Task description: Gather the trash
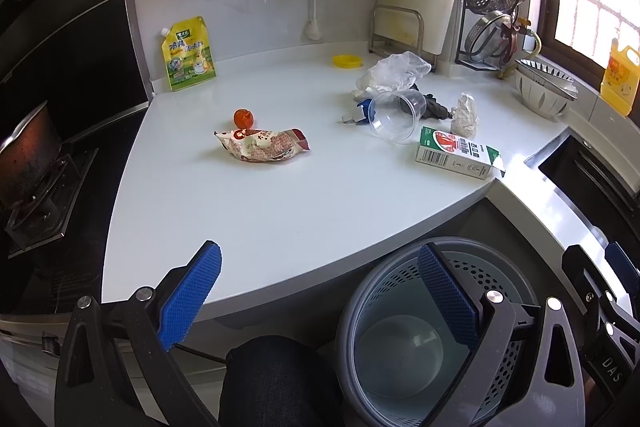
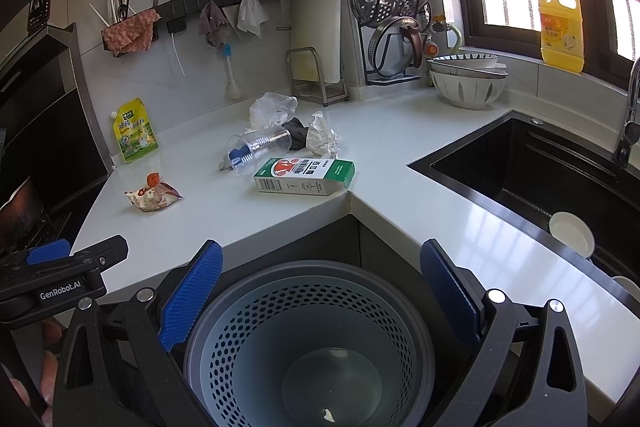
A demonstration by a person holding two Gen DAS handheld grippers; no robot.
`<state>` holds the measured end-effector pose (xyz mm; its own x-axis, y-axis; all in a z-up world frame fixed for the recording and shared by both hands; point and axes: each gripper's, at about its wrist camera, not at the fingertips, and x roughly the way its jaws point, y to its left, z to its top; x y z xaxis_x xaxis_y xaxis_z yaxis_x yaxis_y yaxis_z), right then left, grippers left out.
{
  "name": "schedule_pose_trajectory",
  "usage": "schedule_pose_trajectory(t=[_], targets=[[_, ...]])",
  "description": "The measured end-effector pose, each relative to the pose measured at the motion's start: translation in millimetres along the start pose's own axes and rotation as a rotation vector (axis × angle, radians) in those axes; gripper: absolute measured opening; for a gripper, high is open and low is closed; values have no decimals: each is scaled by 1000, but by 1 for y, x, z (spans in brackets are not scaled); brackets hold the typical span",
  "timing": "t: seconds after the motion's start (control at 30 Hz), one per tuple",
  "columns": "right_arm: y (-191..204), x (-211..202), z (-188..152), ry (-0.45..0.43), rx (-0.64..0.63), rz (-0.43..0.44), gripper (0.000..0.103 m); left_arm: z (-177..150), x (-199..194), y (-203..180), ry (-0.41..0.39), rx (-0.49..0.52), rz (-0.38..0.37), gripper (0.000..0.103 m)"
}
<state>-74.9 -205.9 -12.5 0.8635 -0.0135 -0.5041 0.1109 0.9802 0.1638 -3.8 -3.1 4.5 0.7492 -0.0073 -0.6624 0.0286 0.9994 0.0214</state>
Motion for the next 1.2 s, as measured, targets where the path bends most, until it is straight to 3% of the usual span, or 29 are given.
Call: schedule_pose_trajectory(t=[1.2], targets=[[2, -2, -1, 11, -5, 20, 94, 1, -5, 9, -11, -11, 4, 97]])
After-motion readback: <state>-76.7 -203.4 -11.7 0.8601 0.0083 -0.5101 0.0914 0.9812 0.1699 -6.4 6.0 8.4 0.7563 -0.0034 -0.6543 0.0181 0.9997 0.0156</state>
